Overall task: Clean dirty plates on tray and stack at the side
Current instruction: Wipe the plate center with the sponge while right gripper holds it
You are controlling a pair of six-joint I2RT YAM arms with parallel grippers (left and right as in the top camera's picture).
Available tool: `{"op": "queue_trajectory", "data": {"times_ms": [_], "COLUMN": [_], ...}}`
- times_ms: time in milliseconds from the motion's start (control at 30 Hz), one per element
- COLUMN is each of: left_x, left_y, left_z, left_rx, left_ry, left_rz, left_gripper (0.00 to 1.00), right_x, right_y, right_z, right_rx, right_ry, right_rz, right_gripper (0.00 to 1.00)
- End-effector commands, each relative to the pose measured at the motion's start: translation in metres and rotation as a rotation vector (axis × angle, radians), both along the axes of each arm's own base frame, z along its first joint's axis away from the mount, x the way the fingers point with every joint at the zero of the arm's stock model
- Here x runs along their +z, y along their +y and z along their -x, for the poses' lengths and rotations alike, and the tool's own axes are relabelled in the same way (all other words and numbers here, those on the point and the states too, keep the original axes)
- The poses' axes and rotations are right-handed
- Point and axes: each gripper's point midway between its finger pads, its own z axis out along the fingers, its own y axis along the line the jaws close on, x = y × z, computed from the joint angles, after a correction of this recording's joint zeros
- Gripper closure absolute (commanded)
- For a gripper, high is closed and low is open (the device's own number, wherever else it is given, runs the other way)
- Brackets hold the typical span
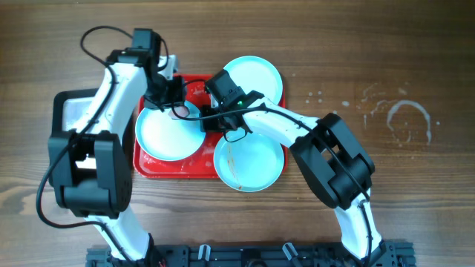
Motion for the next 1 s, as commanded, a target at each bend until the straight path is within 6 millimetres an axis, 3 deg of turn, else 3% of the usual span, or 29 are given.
{"op": "queue_trajectory", "data": {"times_ms": [0,100,367,500,767,800,900,967], "left_x": [-0.015,-0.038,-0.093,-0.098,-0.099,-0.1,-0.095,-0.091], "left_y": [0.012,0.026,0.03,0.029,0.002,0.003,0.035,0.046], "left_z": [0.011,0.03,0.061,0.068,0.074,0.074,0.084,0.09], "left_rx": [0.004,0.089,0.197,0.243,0.179,0.169,0.181,0.2], "left_ry": [0.029,0.102,0.134,0.159,0.151,0.143,0.145,0.172], "left_rz": [-0.082,-0.129,-0.128,-0.123,-0.145,-0.181,-0.414,-0.467], "left_gripper": [0.96,0.96,0.96,0.96,0.96,0.96,0.96,0.96], "right_x": [-0.02,-0.02,-0.018,-0.016,-0.014,-0.014,-0.014,-0.014], "right_y": [-0.011,-0.011,-0.011,-0.031,-0.046,-0.046,-0.046,-0.046], "right_z": [0.002,0.002,0.0,-0.005,-0.004,-0.004,-0.003,-0.004], "right_rx": [-0.019,-0.02,-0.023,-0.067,-0.113,-0.113,-0.108,-0.109], "right_ry": [0.028,0.028,0.026,0.036,0.053,0.055,0.055,0.055], "right_rz": [0.045,0.045,0.039,0.094,0.148,0.149,0.147,0.147], "right_gripper": [0.96,0.96,0.96,0.96,0.96,0.96,0.96,0.96]}}
